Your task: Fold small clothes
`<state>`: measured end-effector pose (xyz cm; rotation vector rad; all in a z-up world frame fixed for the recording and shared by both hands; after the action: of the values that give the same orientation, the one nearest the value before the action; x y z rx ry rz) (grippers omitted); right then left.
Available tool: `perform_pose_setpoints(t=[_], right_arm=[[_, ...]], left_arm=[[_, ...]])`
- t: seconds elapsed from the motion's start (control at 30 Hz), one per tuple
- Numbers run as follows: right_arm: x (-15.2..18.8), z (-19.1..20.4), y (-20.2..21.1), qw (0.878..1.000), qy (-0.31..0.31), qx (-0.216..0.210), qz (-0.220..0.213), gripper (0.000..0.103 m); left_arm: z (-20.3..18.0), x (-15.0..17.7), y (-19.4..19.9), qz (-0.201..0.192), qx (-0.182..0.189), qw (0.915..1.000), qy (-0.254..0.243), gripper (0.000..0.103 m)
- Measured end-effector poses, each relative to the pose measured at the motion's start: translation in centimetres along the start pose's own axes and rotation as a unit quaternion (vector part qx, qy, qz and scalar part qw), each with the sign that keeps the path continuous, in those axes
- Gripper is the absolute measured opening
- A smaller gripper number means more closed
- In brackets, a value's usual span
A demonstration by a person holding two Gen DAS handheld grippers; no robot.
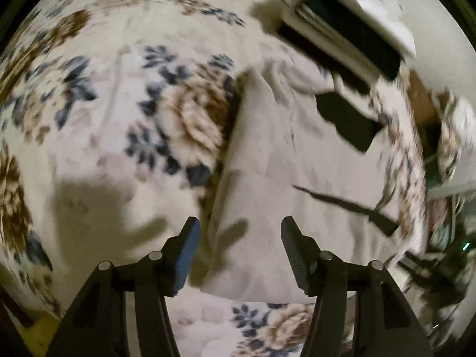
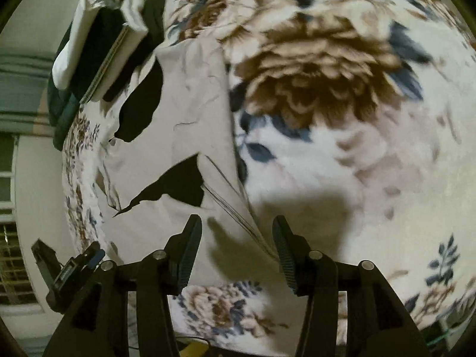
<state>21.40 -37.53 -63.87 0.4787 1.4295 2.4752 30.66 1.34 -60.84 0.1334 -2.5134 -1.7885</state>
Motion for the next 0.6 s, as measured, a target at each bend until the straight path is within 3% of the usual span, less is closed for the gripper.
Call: perform_pose_setpoints(t=[0.17, 0.27, 0.33, 0.4, 0.43, 0.5, 0.6], right_arm=[[-1.5, 2.4, 0.0, 0.996, 0.057, 0.059, -0.02, 0.052], [-2.1, 4.4, 0.5, 0.993, 0.085, 0.074, -0.029, 0.052], [-2.3, 5.2, -0.3, 0.989, 0.098, 0.107, -0.017, 0.05], [-2.4, 5.3, -1.8, 0.984, 0.104, 0.142, 0.006, 0.029], [-2.4, 5.1, -2.4, 0.983, 0.104, 0.152, 0.013, 0.005], [-2.6, 4.5, -3.0, 0.982, 0.084, 0.167, 0.012, 0.0], [-3.3, 3.8, -1.5, 0.986, 0.042, 0.16, -0.028, 0.0]], left_arm=[[-1.6, -1.1, -3.2, 0.011, -0.052, 0.9974, -0.048, 0.052], [-2.1, -1.4, -3.7, 0.013, -0.057, 0.9964, -0.062, 0.052], [-2.0, -1.5, -3.6, 0.009, -0.063, 0.9956, -0.068, 0.046], [-1.8, -1.5, -3.7, 0.013, -0.063, 0.9958, -0.066, 0.037], [-1.7, -1.5, -3.7, 0.016, -0.06, 0.9959, -0.065, 0.032], [-1.8, -1.7, -3.6, 0.019, -0.059, 0.9957, -0.069, 0.023], [-2.3, -2.0, -3.6, 0.017, -0.062, 0.9943, -0.084, 0.016]])
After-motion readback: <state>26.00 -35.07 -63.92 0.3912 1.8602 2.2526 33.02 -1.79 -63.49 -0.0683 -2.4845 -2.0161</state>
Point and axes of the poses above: each gripper's, at about its wrist camera, not at the fingertips, and y roughly against the way its jaws point, z to its left, x to its underside, the point moved 7 cm from there along -y, roughly the way its jaws point, and after that the axes turned 12 degrees about z, right-handed, at the moved point
